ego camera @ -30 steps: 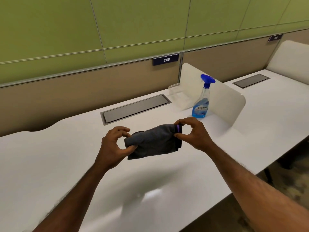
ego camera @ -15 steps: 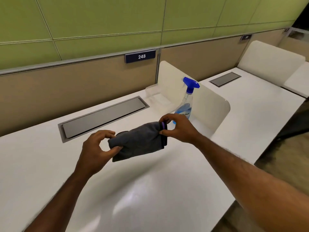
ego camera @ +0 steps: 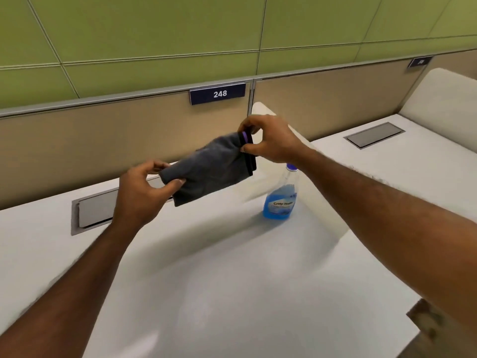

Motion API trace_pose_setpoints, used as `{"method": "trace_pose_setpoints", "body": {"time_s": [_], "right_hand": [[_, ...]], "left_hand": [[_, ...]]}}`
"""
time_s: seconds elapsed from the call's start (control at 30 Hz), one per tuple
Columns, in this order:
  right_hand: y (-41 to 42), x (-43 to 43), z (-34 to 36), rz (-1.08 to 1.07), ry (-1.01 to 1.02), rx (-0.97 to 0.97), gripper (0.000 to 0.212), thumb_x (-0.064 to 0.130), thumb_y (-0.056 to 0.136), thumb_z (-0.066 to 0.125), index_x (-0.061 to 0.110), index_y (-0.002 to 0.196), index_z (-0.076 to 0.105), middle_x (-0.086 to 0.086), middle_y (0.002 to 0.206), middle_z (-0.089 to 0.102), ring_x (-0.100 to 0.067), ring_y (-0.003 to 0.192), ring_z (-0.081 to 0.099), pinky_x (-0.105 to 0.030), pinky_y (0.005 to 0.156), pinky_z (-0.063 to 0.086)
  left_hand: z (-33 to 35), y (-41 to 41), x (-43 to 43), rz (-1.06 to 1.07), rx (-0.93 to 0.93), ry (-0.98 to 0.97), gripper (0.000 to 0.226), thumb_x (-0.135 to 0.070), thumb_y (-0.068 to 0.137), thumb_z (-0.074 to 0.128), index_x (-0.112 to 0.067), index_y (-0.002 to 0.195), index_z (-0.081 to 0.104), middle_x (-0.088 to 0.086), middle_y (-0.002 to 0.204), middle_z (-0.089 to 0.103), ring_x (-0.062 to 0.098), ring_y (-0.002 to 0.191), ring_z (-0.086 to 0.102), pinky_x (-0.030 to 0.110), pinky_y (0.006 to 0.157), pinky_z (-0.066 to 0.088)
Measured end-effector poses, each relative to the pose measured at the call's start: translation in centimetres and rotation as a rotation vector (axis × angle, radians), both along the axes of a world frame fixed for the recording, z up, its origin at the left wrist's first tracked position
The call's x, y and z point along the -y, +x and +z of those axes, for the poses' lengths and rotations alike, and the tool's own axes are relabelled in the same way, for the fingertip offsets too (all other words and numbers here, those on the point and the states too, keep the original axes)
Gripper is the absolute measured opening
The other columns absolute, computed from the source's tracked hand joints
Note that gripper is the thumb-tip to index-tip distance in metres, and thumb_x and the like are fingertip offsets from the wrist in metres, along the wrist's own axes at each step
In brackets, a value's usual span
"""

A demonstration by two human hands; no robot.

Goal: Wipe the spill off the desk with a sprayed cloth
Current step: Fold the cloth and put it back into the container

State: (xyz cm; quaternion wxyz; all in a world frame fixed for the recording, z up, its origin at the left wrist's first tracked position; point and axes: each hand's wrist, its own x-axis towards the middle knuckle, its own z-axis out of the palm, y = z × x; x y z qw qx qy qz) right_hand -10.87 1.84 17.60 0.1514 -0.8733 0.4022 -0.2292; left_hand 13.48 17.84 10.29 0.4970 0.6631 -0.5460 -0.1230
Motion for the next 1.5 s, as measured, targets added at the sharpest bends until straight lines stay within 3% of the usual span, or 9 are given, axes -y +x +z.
{"method": "trace_pose_setpoints", "body": {"time_s": [0.17,0.37,0.7,0.87,0.97,1.07,1.2,1.33,1.5], "right_hand": [[-0.9,6.5,3.2,0.019,-0.055,-0.026,0.029,0.040,0.062,0.070,0.039,0.090,0.061,0.017,0.089,0.065,-0.008,0.090,0.063,-0.043,0.092,0.049],[-3.5,13.5,1.6,-0.015,0.055,-0.012,0.033,0.033,0.066,0.081,0.036,0.093,0.062,0.013,0.091,0.067,-0.012,0.090,0.065,-0.046,0.091,0.051],[-6.8,19.8,-6.0,-0.114,0.282,-0.068,0.023,0.029,0.082,0.073,0.031,0.101,0.060,0.001,0.095,0.069,-0.020,0.089,0.066,-0.044,0.088,0.055],[-5.5,21.7,-7.9,-0.103,0.099,-0.379,0.025,0.040,0.085,0.063,0.027,0.106,0.064,0.000,0.097,0.068,-0.021,0.091,0.060,-0.038,0.097,0.042],[-3.9,22.1,-8.3,-0.058,-0.087,-0.611,0.027,0.042,0.084,0.059,0.024,0.103,0.065,-0.003,0.091,0.068,-0.024,0.087,0.058,-0.040,0.098,0.033],[-2.6,22.5,-9.3,-0.018,-0.140,-0.770,0.029,0.045,0.085,0.060,0.021,0.101,0.065,-0.005,0.091,0.068,-0.025,0.090,0.060,-0.041,0.099,0.032],[-1.5,23.2,-11.1,0.031,-0.144,-0.845,0.034,0.046,0.087,0.061,0.017,0.105,0.063,-0.007,0.097,0.068,-0.026,0.096,0.062,-0.040,0.099,0.032],[-0.5,24.1,-13.3,0.058,-0.089,-0.910,0.032,0.039,0.089,0.060,0.017,0.112,0.062,-0.008,0.101,0.067,-0.027,0.100,0.061,-0.043,0.101,0.031],[-0.6,24.4,-16.1,0.085,-0.076,-0.912,0.019,0.028,0.090,0.060,0.021,0.107,0.060,-0.001,0.085,0.056,-0.021,0.082,0.050,-0.041,0.098,0.032]], "left_hand": [[2.5,-2.2,5.8,0.059,0.060,-0.048,0.025,-0.022,0.076,0.082,-0.023,0.095,0.065,-0.004,0.090,0.066,0.001,0.079,0.060,0.004,0.074,0.044],[2.2,-5.1,12.4,0.082,0.025,0.021,0.029,-0.027,0.077,0.080,-0.023,0.100,0.063,-0.004,0.100,0.065,0.014,0.097,0.062,0.025,0.081,0.047],[-4.4,-8.5,21.1,0.105,-0.159,0.266,0.021,-0.038,0.081,0.074,-0.022,0.085,0.061,-0.004,0.076,0.067,0.016,0.071,0.063,0.031,0.067,0.052],[-6.5,-9.1,24.2,0.116,-0.187,0.387,0.025,-0.039,0.075,0.079,-0.025,0.074,0.058,0.006,0.083,0.072,0.025,0.079,0.070,0.037,0.077,0.057],[-7.2,-9.8,25.5,0.131,-0.171,0.460,0.028,-0.041,0.072,0.080,-0.020,0.079,0.063,0.008,0.082,0.072,0.023,0.075,0.068,0.032,0.072,0.055],[-7.9,-10.4,26.7,0.126,-0.181,0.543,0.036,-0.042,0.072,0.081,-0.011,0.085,0.069,0.009,0.082,0.073,0.024,0.076,0.070,0.032,0.066,0.056],[-8.8,-10.8,27.4,0.148,-0.185,0.601,0.041,-0.043,0.073,0.082,-0.006,0.085,0.070,0.011,0.082,0.072,0.024,0.075,0.069,0.026,0.051,0.046],[-9.8,-11.1,27.7,0.167,-0.145,0.583,0.046,-0.042,0.072,0.084,-0.005,0.096,0.070,0.010,0.088,0.071,0.024,0.080,0.067,0.031,0.067,0.054],[-11.2,-11.5,27.7,0.155,-0.071,0.563,0.055,-0.045,0.075,0.081,-0.007,0.113,0.067,0.010,0.104,0.070,0.022,0.089,0.064,0.027,0.073,0.049]]}}
